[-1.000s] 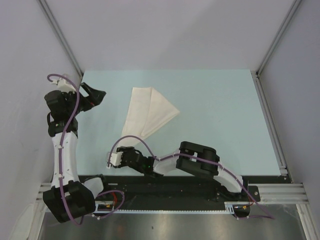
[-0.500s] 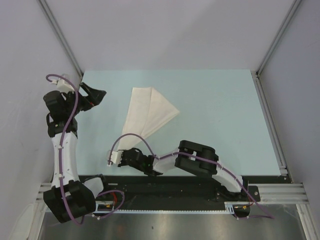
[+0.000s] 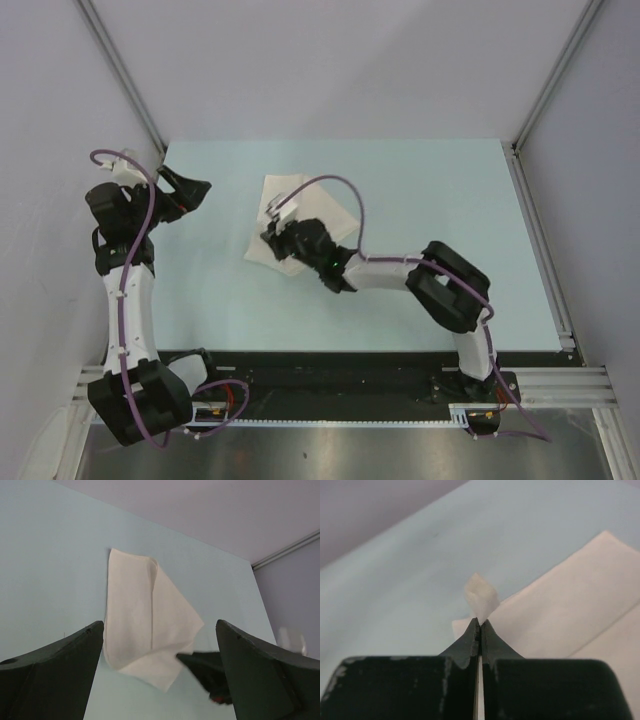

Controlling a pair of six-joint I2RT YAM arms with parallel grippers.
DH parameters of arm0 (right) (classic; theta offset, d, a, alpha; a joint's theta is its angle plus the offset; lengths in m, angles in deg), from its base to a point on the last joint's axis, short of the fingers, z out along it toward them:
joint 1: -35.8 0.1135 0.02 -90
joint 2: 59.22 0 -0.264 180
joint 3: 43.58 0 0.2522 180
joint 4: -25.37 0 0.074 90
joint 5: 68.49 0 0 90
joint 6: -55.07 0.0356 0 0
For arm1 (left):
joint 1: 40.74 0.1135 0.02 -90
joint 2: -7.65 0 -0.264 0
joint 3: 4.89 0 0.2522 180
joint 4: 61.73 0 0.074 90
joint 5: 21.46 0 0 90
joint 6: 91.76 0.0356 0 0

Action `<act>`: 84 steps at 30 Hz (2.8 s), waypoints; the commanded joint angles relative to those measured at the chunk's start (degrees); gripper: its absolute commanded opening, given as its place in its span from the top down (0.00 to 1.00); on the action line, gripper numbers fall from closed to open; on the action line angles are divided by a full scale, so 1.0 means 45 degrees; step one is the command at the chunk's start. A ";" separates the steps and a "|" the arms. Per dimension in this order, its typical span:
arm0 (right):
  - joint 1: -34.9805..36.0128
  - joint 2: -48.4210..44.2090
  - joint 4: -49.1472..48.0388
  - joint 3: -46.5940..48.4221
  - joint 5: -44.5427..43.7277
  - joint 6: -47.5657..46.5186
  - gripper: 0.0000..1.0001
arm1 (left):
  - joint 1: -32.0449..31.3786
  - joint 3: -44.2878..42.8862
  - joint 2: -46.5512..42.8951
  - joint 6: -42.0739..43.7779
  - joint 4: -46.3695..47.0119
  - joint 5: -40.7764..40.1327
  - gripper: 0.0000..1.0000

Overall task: Fold the napkin, place the utensils inside, and roll it up
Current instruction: Fold the napkin, then roll the napkin with the utensil

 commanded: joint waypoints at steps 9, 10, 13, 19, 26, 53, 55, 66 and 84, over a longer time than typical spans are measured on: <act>-0.3360 -0.1668 -0.1014 -0.2357 0.0851 0.4380 1.00 | 0.0193 0.0177 0.0098 -0.0308 0.0661 0.0608 0.02; -0.3515 -0.1552 -0.1053 -0.2455 0.0812 0.4420 1.00 | 0.0193 0.0177 0.0118 -0.0327 0.0681 0.0627 0.02; -0.3905 -0.1220 -0.1345 -0.2807 0.0772 0.4712 1.00 | 0.0193 0.0196 0.0176 -0.0366 0.0739 0.0705 0.02; -0.4590 -0.0790 -0.1893 -0.3257 0.0811 0.4870 1.00 | 0.0193 0.0216 0.0216 -0.0405 0.0817 0.0784 0.02; -0.5196 -0.0048 -0.2362 -0.3140 0.1124 0.4831 1.00 | 0.0193 0.0255 0.0216 -0.0425 0.0856 0.0862 0.02; -0.5275 -0.0865 -0.2206 -0.4096 -0.0615 0.5534 0.71 | 0.0193 0.0411 0.0255 -0.0698 0.1188 0.1155 0.02; -0.5255 -0.1529 -0.2070 -0.4388 -0.0614 0.5456 0.49 | 0.0193 0.0411 0.0274 -0.0718 0.1189 0.1174 0.02; -0.7029 -0.2606 0.1521 -0.3064 0.2526 0.4402 0.17 | 0.0193 0.0489 0.0294 -0.0855 0.1345 0.1272 0.02; -0.8654 0.2315 0.4844 0.1860 0.8602 0.4947 0.18 | 0.0193 0.0568 0.0352 -0.1030 0.1540 0.1389 0.02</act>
